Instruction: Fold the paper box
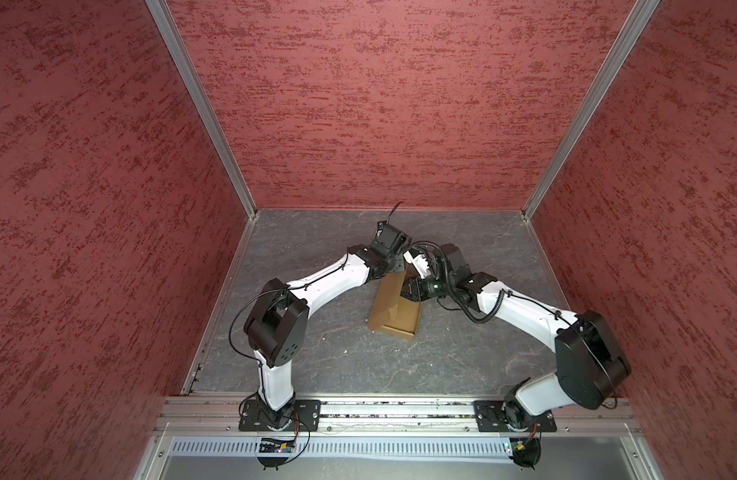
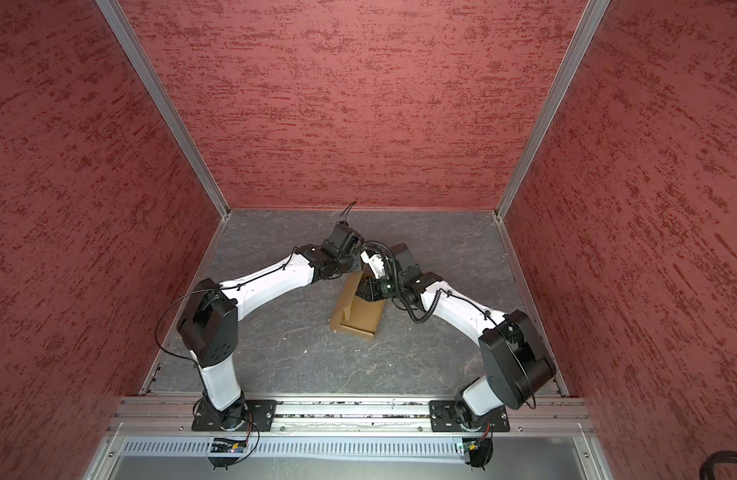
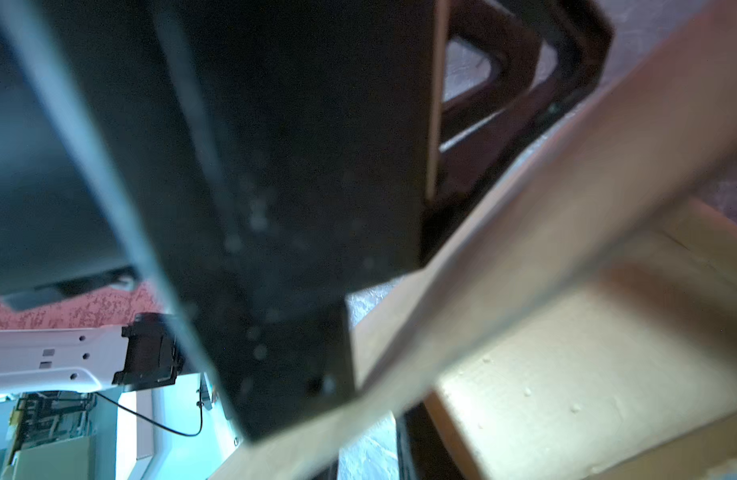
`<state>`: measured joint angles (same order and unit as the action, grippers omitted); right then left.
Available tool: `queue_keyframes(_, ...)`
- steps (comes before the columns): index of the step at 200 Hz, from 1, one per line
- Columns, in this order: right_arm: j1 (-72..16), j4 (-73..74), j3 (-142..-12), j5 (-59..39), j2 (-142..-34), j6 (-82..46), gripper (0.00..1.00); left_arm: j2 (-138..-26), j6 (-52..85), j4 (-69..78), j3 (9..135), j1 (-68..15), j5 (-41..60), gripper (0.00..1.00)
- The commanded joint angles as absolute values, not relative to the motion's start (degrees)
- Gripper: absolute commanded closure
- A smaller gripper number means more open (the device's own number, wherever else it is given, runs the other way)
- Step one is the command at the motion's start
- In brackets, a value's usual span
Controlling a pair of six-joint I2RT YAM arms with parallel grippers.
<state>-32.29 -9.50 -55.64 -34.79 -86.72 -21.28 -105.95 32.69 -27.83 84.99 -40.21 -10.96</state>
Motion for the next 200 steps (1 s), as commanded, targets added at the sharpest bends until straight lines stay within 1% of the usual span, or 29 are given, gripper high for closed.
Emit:
queue_keyframes(1,-33.4,-4.4,-54.6,-33.1,-87.7,-23.7,0.75,-106.9,31.2,-25.6,87.2,-39.9,-8.5,0.77)
queue_keyframes(51,-35.6,3.4,-52.5,-30.0,-87.9,-28.9,0.73,-106.2,29.9,-25.8,88.6,-39.2,-6.1,0.77)
queue_keyframes(73,-36.2,5.7,-51.7,-27.3,-87.9,-30.7,0.72,-104.3,29.4,-26.6,88.3,-38.2,-5.3,0.75)
queue_keyframes(97,-36.2,4.7,-51.8,-23.9,-87.2,-30.6,0.70,-101.1,28.9,-28.9,87.7,-37.0,-5.5,0.68)
queue_keyframes(119,-36.1,1.9,-52.4,-21.0,-86.4,-29.2,0.68,-97.3,28.2,-31.4,86.0,-36.5,-5.3,0.54)
queue_keyframes(155,-36.1,1.0,-52.7,-20.2,-86.1,-29.5,0.68,-92.1,25.7,-38.2,86.0,-36.4,-4.4,0.39)
queue_keyframes(174,-36.1,2.2,-52.2,-19.8,-85.8,-30.6,0.67,-89.6,24.1,-41.9,86.9,-36.5,-2.5,0.33)
queue_keyframes(200,-36.1,3.7,-52.0,-18.7,-85.6,-32.9,0.66,-87.7,21.9,-47.7,89.5,-37.1,0.3,0.31)
